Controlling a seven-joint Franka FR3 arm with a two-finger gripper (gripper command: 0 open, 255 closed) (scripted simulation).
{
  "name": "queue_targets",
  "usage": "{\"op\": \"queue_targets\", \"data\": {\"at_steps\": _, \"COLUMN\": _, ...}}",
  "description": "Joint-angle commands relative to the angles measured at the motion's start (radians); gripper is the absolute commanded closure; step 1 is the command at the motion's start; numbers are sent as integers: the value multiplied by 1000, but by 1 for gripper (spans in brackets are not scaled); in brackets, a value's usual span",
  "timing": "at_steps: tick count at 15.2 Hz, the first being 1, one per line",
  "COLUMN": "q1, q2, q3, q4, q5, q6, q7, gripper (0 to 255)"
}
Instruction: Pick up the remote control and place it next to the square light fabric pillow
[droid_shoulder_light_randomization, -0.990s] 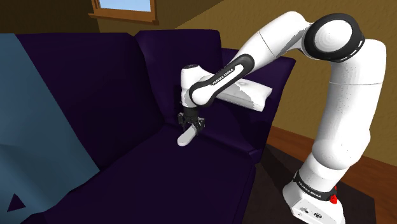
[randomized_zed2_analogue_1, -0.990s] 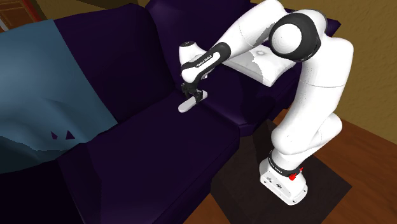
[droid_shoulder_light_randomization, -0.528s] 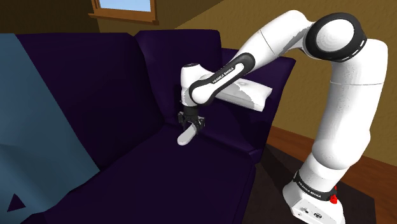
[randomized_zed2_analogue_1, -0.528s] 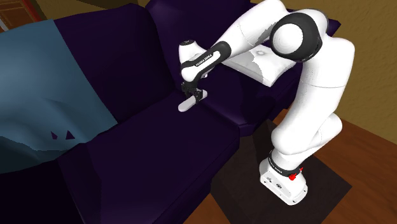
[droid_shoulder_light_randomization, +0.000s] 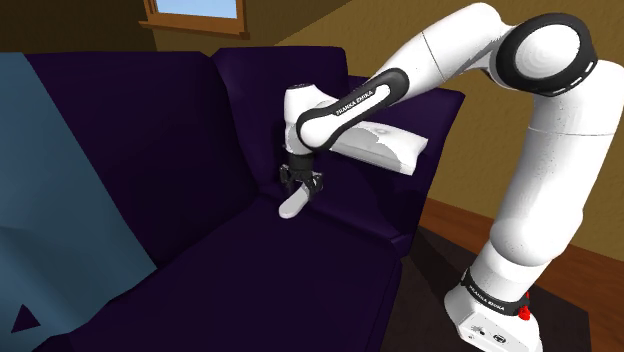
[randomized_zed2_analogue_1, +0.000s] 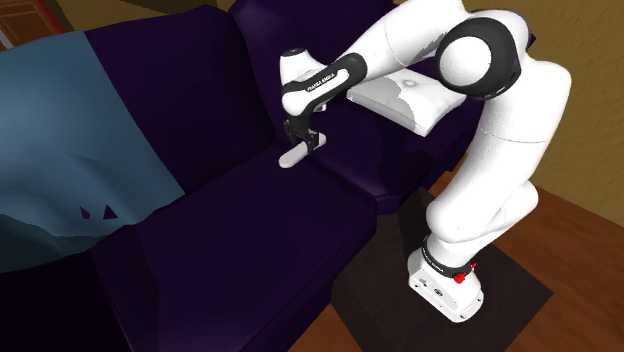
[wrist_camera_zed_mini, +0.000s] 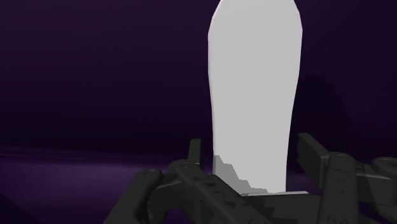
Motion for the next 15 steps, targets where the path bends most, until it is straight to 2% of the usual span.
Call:
{"op": "queue_targets", "data": {"at_steps": 1, "q1": -4, "q2": -18, "q3": 3, "q4": 9, "q5": 12, "q6": -25, "q7": -9, "gripper": 255}}
{"op": "queue_targets", "data": {"at_steps": 15, "q1": -15, "q2": -110, "q3": 12, "q4": 100, "q5": 67, "q6": -196, "q7": -48, "gripper": 255}}
